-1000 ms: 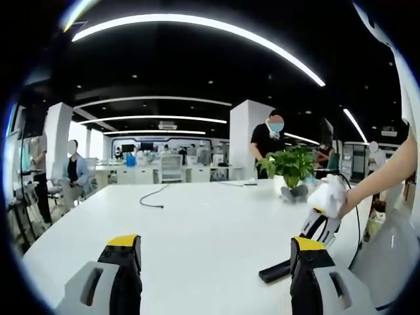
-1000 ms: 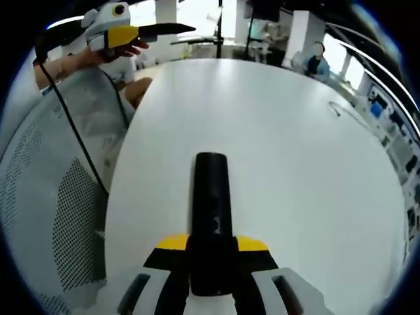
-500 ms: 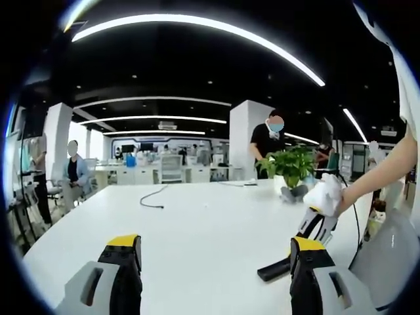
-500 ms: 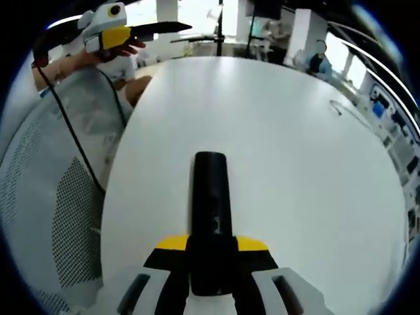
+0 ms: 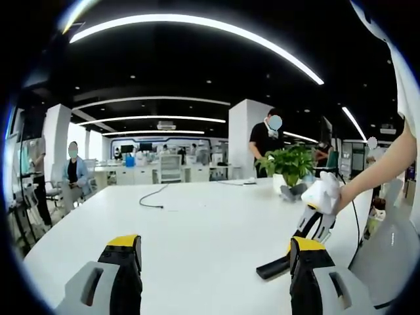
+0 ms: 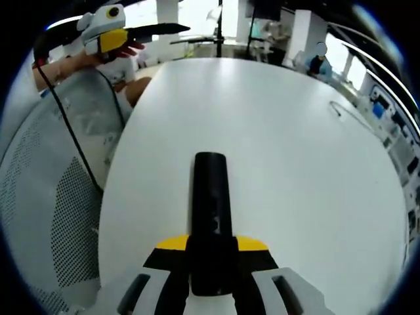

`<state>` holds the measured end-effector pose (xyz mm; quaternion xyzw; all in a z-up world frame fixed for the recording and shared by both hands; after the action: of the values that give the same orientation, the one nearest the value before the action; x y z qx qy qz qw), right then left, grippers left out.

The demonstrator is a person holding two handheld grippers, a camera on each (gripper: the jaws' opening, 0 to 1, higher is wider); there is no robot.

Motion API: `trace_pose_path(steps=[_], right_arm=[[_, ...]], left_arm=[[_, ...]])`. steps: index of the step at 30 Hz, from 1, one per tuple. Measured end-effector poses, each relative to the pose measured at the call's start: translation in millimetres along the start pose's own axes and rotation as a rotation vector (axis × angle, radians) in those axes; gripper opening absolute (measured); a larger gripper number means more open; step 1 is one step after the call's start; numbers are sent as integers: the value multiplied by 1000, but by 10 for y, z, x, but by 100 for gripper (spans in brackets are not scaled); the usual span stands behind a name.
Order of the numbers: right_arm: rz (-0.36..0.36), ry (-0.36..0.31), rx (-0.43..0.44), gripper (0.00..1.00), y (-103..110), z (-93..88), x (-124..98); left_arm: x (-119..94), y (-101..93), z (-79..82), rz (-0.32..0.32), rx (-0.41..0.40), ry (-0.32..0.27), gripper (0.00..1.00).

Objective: Press the specified remote control buttons in sequence, fully releasing each button before pressing the next.

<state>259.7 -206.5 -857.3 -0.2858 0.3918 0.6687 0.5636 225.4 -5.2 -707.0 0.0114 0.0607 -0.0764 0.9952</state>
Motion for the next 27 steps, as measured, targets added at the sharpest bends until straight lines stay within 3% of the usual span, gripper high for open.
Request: trace_pose_path(steps=[27], right_arm=[[-4,-22,-11,21,-3,-3,-7]], left_arm=[[-12,11,-8,4,-19,19,93]])
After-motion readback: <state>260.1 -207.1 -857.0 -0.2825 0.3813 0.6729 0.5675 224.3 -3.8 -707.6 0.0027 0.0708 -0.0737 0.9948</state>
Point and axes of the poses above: the point that each gripper's makers call its tool centre point, and the gripper's own axes: x roughly forward along the fingers, y roughly to its left, z roughly out of its top, the point moved 1 cm from there along -x, roughly backward along the fingers, and after that the axes turned 14 degrees about z, right-handed, at the moved point
